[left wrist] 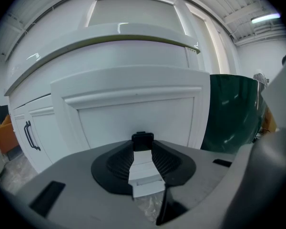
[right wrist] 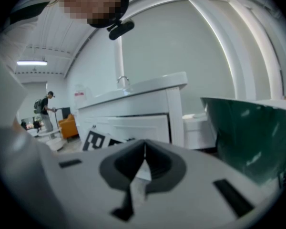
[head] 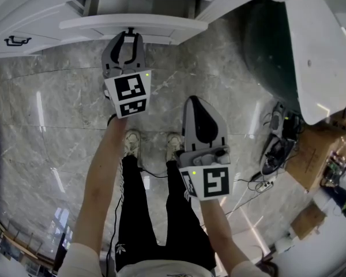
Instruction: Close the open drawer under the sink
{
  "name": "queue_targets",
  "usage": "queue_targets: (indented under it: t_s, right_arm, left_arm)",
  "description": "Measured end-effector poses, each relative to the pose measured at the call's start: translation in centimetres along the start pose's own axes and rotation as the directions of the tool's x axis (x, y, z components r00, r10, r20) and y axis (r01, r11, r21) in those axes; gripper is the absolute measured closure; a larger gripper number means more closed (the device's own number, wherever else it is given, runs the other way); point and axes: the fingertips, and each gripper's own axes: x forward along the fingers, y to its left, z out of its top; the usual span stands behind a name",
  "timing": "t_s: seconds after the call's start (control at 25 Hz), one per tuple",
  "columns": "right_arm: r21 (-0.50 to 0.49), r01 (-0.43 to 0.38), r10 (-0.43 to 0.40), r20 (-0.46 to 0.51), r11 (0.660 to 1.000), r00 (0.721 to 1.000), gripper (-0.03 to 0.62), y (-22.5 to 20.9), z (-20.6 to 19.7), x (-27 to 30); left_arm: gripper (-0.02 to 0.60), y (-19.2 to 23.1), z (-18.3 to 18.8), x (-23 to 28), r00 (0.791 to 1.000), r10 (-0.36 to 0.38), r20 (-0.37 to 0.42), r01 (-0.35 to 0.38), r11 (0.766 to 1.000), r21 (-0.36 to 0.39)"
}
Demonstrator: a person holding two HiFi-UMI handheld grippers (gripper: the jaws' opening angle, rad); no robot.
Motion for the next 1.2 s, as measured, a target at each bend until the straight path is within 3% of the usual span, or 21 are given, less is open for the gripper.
queue_targets:
  t_s: [0.96, 1.2]
  right_arm:
    - [-0.039, 0.028, -0.028, 0.012, 0.999, 1.000, 0.565, -0.2, 0.8, 1.0]
    - [-0.039, 0.025, -0.024, 0.016, 0.999, 1.000, 0.565, 0.2, 1.1, 1.4]
  left_arm:
    - [0.446, 0.5, 0.9, 2.1, 1.000, -0.023, 0.005, 0.023, 1.000, -0.002]
    - [0.446, 0.6, 1.1, 2.9, 1.000, -0.027, -0.001, 0.027, 0.999, -0.034]
